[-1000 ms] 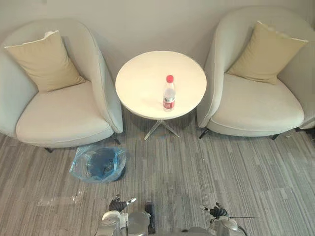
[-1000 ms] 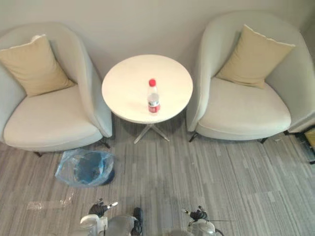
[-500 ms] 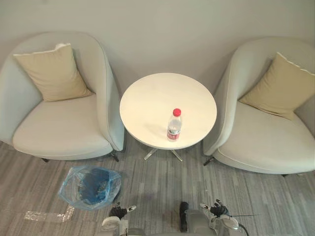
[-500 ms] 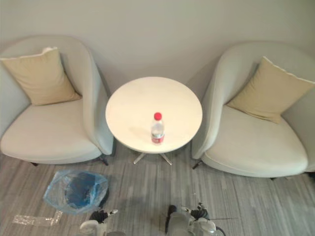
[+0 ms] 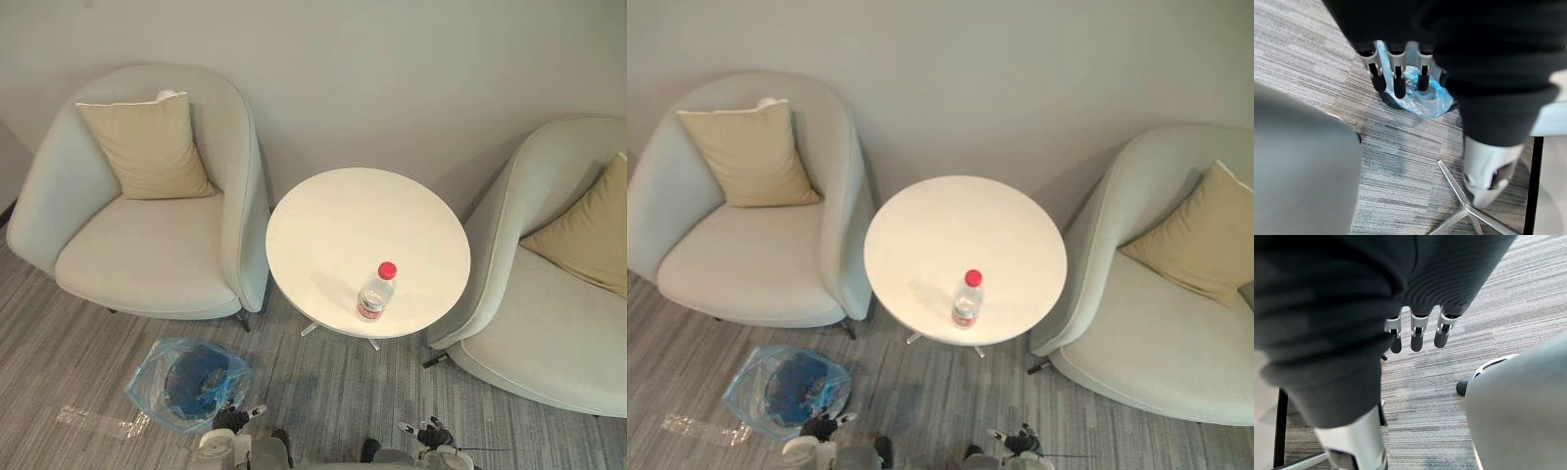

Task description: Gather rubbish on tea table into small bin, then transfer packed bag to large trash can.

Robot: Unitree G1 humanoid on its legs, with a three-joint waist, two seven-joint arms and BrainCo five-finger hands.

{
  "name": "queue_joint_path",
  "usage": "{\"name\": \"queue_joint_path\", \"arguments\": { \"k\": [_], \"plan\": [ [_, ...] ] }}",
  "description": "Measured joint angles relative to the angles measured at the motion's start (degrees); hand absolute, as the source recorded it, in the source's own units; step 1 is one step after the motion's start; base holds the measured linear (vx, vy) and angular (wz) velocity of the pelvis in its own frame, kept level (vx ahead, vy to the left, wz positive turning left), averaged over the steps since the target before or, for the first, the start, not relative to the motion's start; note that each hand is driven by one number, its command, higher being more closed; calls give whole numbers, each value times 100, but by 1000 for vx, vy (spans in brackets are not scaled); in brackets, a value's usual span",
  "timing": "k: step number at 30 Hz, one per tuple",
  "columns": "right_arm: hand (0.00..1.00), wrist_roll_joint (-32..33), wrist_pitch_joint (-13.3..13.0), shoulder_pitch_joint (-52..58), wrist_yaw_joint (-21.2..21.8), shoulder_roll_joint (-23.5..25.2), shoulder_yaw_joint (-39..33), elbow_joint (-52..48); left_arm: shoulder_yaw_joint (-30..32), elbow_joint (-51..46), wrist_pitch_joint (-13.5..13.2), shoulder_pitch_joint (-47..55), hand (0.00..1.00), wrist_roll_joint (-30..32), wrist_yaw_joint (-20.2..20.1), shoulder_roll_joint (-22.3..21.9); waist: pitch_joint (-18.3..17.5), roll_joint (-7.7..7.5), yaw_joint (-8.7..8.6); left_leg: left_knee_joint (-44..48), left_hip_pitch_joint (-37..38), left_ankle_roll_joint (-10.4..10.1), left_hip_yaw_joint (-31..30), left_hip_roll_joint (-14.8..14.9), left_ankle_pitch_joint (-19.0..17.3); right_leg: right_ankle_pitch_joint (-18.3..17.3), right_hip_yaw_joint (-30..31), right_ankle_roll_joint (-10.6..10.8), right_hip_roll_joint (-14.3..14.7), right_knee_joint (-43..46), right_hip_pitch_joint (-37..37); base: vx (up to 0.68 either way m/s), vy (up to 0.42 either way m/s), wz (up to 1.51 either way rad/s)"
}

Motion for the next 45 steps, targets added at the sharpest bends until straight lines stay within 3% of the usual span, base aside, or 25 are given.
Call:
{"name": "queue_joint_path", "arguments": {
  "k": [6,11,13,19,27,45],
  "plan": [
    [0,-19,-28,19,-61,-33,182,-460,-288,42,-9,-30,0,104,2,97,-56,-2,-26,-115,30,12,-63,16,8,0,29,2,73,-122,7,31,-3,-6],
    [0,-240,-110,293,-184,-315,339,-1867,-424,75,-9,-7,0,125,10,111,-136,44,-90,-119,-33,13,-200,46,8,63,174,5,140,-177,-98,-13,-24,-13],
    [0,-406,-162,507,-198,-403,351,-2684,-506,74,-16,0,0,204,7,129,-169,30,-98,-200,-46,33,-213,47,21,120,271,15,159,-201,-191,-27,5,-17],
    [0,-952,-306,742,-176,-441,518,-3908,-547,70,-68,33,0,330,5,168,-207,-32,-99,-256,-76,62,-252,21,39,345,405,23,170,-428,-236,-41,17,-15],
    [0,-1362,-458,777,-24,-521,862,-4665,-619,23,-145,65,0,443,-28,176,-211,-33,-103,-438,-99,136,-522,-45,164,508,329,61,148,-588,-241,-54,0,3],
    [0,-1091,-550,287,-188,-427,1271,-4601,-841,-157,-235,100,0,394,-105,198,-187,23,16,-491,-280,155,-949,-139,250,572,-81,87,106,-869,-86,3,-3,12]
  ]
}}
